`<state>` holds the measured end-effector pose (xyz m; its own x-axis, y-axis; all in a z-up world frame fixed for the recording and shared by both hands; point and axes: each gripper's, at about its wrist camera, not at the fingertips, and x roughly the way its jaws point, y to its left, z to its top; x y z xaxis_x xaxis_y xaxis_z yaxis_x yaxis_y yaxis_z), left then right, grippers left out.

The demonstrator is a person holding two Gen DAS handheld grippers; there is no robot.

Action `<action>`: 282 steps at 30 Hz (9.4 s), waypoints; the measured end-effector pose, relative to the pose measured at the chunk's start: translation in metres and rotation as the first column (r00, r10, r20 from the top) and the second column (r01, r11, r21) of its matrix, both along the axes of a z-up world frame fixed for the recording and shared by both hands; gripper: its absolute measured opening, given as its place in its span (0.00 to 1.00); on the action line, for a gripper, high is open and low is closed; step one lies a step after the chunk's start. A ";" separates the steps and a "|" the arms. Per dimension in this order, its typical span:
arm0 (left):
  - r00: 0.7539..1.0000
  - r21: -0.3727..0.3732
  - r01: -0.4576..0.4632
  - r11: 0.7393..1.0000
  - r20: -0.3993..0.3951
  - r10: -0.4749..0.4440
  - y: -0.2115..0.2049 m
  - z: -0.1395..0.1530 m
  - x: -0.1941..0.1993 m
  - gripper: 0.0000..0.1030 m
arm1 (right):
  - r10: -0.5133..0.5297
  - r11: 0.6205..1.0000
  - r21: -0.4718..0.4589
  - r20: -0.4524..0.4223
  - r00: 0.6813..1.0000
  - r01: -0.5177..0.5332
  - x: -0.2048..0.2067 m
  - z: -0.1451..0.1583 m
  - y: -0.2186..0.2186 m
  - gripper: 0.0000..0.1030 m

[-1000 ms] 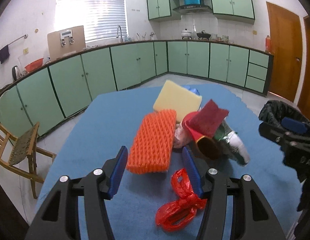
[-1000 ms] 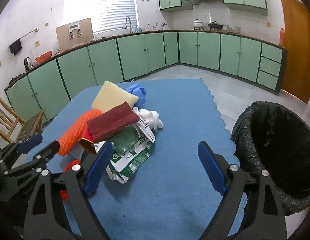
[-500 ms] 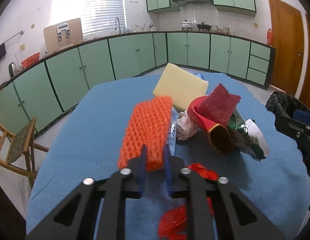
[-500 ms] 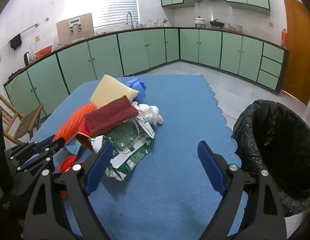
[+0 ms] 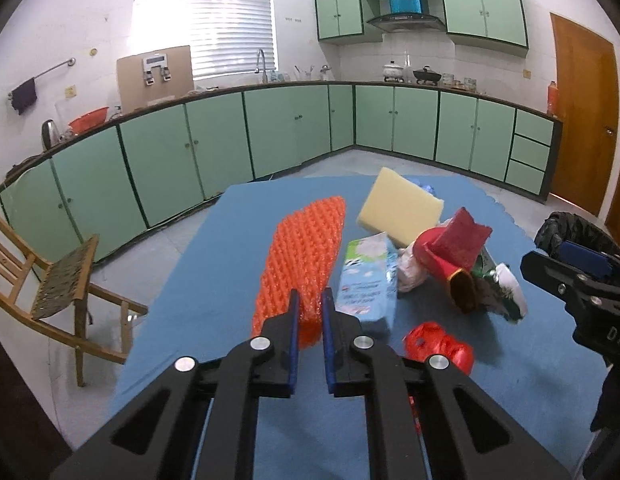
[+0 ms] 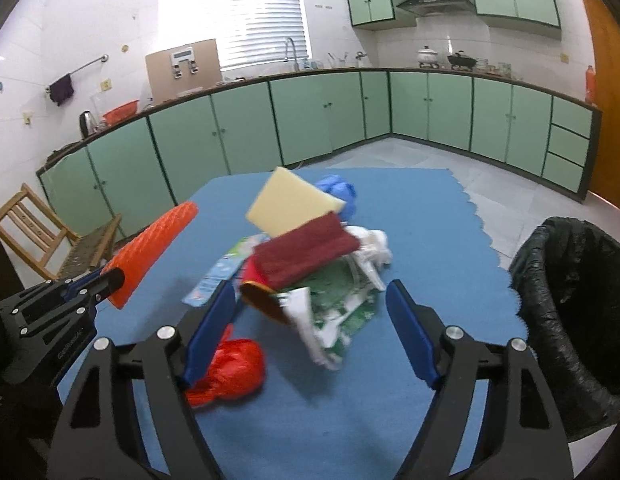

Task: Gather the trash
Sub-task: 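Grasp the red plastic bag with the right tool while the left tool holds the net, then carry the net and red bag over the bin and open both tools, then return to the pile and grasp the milk carton with the left tool, then grasp the dark red scouring pad with the right tool while the left tool holds the carton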

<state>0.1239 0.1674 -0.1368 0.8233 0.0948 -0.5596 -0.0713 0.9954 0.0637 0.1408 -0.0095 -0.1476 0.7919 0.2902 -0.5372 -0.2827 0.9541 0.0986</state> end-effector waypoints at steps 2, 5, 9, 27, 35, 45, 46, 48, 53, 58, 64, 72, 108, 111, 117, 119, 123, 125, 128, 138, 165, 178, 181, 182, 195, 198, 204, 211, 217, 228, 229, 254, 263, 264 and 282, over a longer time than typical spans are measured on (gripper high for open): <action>1.000 0.006 -0.002 1.000 -0.010 0.002 0.004 0.000 -0.009 0.10 | 0.016 1.000 0.001 0.000 1.000 -0.016 -0.005 0.000 0.007 0.71; 1.000 0.007 -0.011 1.000 -0.026 0.011 0.009 -0.001 -0.021 0.10 | 0.036 0.999 0.002 -0.009 0.999 -0.036 -0.010 -0.002 0.017 0.68; 0.999 0.003 -0.024 1.000 -0.033 0.025 0.016 0.000 -0.037 0.10 | 0.069 0.998 0.007 -0.026 0.997 -0.069 -0.018 -0.006 0.031 0.62; 0.992 -0.044 -0.067 0.997 -0.109 0.062 0.035 -0.035 -0.046 0.10 | 0.087 0.990 -0.101 -0.130 0.988 -0.100 -0.008 -0.060 0.062 0.58; 0.991 -0.057 -0.062 0.996 -0.119 0.055 0.035 -0.038 -0.044 0.10 | 0.140 0.985 -0.071 -0.185 0.973 -0.156 -0.003 -0.064 0.067 0.48; 0.994 -0.056 -0.053 0.997 -0.097 0.047 0.029 -0.028 -0.044 0.10 | 0.202 0.976 -0.051 -0.148 0.968 -0.211 -0.015 -0.042 0.067 0.31; 0.995 -0.054 -0.050 0.997 -0.091 0.045 0.027 -0.025 -0.044 0.10 | 0.203 0.976 -0.052 -0.140 0.969 -0.212 -0.016 -0.038 0.067 0.31; 0.996 -0.052 -0.046 0.998 -0.078 0.042 0.024 -0.019 -0.045 0.10 | 0.202 0.977 -0.046 -0.126 0.971 -0.210 -0.018 -0.031 0.062 0.31; 0.998 -0.048 -0.032 0.998 -0.047 0.030 0.017 -0.003 -0.045 0.10 | 0.185 0.982 -0.029 -0.078 0.980 -0.188 -0.022 -0.005 0.046 0.31; 1.000 -0.049 -0.007 0.999 0.014 0.008 0.006 0.022 -0.047 0.10 | 0.165 0.986 -0.022 -0.011 0.986 -0.165 -0.027 0.022 0.026 0.31; 0.994 -0.051 0.058 0.997 0.091 -0.053 -0.019 0.051 -0.040 0.10 | 0.106 0.994 -0.027 0.077 0.991 -0.104 -0.028 0.056 -0.006 0.31; 0.968 -0.063 0.201 0.978 0.166 -0.188 -0.076 0.080 -0.017 0.10 | -0.010 0.999 -0.040 0.153 0.988 0.016 -0.024 0.085 -0.069 0.31; 0.768 -0.141 0.641 0.755 0.093 -0.634 -0.375 0.034 0.083 0.10 | -0.501 0.859 -0.069 0.096 0.860 0.507 -0.014 0.018 -0.374 0.30; 0.761 -0.147 0.647 0.748 0.058 -0.646 -0.386 0.020 0.089 0.11 | -0.507 0.856 -0.084 0.066 0.860 0.511 -0.008 0.002 -0.378 0.36; 0.772 -0.169 0.629 0.759 0.015 -0.636 -0.391 0.009 0.094 0.39 | -0.547 0.832 -0.093 0.020 0.837 0.546 -0.003 -0.019 -0.385 0.57; 0.779 -0.176 0.619 0.765 0.021 -0.626 -0.384 0.011 0.091 0.45 | -0.558 0.826 -0.088 0.016 0.830 0.557 -0.003 -0.019 -0.385 0.72; 0.799 -0.163 0.598 0.785 0.046 -0.600 -0.366 0.022 0.086 0.59 | -0.579 0.810 -0.086 0.042 0.814 0.581 -0.014 -0.013 -0.374 0.88; 0.815 -0.153 0.578 0.801 0.069 -0.575 -0.347 0.030 0.079 0.61 | -0.579 0.810 -0.075 0.051 0.814 0.581 -0.019 -0.008 -0.366 0.89; 0.842 -0.118 0.539 0.834 0.100 -0.530 -0.315 0.040 0.068 0.64 | -0.560 0.826 -0.048 0.060 0.827 0.562 -0.025 0.002 -0.349 0.90; 0.943 -0.012 0.308 0.951 0.136 -0.303 -0.175 0.048 0.032 0.64 | -0.429 0.903 0.001 0.090 0.899 0.430 -0.022 0.022 -0.248 0.90; 0.998 -0.039 0.033 0.999 -0.054 -0.035 -0.018 -0.034 0.035 0.65 | -0.173 0.984 -0.036 -0.008 0.985 0.173 0.030 -0.022 -0.071 0.90; 0.986 -0.066 0.013 0.998 -0.163 -0.023 -0.010 -0.067 0.073 0.71 | -0.157 0.986 -0.060 -0.025 0.987 0.156 0.040 -0.034 -0.069 0.90; 0.984 -0.085 0.017 0.996 -0.176 -0.032 -0.009 -0.069 0.077 0.70 | -0.157 0.986 -0.062 -0.033 0.987 0.154 0.042 -0.036 -0.069 0.90; 0.983 -0.091 0.021 0.996 -0.178 -0.037 -0.009 -0.070 0.078 0.70 | -0.156 0.986 -0.063 -0.035 0.987 0.154 0.043 -0.037 -0.069 0.90; 0.993 -0.103 0.021 0.994 -0.114 -0.032 -0.003 -0.049 0.057 0.45 | -0.124 0.990 -0.065 -0.014 0.992 0.123 0.044 -0.029 -0.056 0.90; 0.997 -0.084 0.013 0.996 -0.081 -0.020 0.001 -0.037 0.047 0.45 | -0.109 0.992 -0.060 -0.003 0.994 0.108 0.047 -0.022 -0.050 0.90; 1.000 -0.030 -0.008 1.000 -0.021 0.008 0.005 -0.017 0.036 0.45 | -0.073 0.996 -0.045 0.014 0.997 0.074 0.059 -0.011 -0.027 0.90; 0.999 -0.042 -0.049 0.998 -0.007 0.049 0.018 -0.010 0.042 0.45 | -0.055 0.998 -0.038 -0.008 0.998 0.055 0.076 -0.012 0.001 0.90; 0.998 -0.039 -0.059 0.997 0.004 0.059 0.025 -0.010 0.042 0.45 | -0.072 0.997 -0.016 -0.052 0.996 0.071 0.095 -0.016 0.011 0.90; 0.998 -0.051 -0.057 0.997 -0.014 0.057 0.030 -0.018 0.046 0.45 | -0.067 0.998 -0.005 -0.157 0.985 0.067 0.114 -0.033 0.019 0.90; 0.998 -0.052 -0.057 0.997 -0.015 0.056 0.030 -0.018 0.047 0.45 | -0.063 0.998 0.002 -0.159 0.985 0.064 0.113 -0.033 0.019 0.85; 1.000 -0.055 -0.014 0.998 0.015 0.015 0.013 -0.002 0.041 0.45 | 0.118 0.992 0.062 -0.062 0.991 -0.114 0.080 0.013 0.009 0.15; 0.999 -0.054 0.019 0.998 0.042 -0.017 -0.003 0.017 0.034 0.45 | 0.116 0.989 0.089 -0.014 0.993 -0.115 0.069 0.038 -0.002 0.15; 0.999 -0.054 0.025 0.998 0.044 -0.022 -0.006 0.019 0.033 0.45 | 0.115 0.990 0.087 -0.008 0.993 -0.114 0.067 0.040 -0.003 0.15; 0.986 -0.070 0.148 0.986 0.090 -0.142 -0.064 0.047 0.018 0.45 | 0.022 0.998 0.054 0.059 0.998 -0.025 0.035 0.075 -0.061 0.15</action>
<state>0.1422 0.1033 -0.0897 0.8697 -0.0692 -0.4887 0.0723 0.9973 -0.0125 0.1762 -0.0705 -0.0730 0.8139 0.3368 -0.4734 -0.3118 0.9408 0.1333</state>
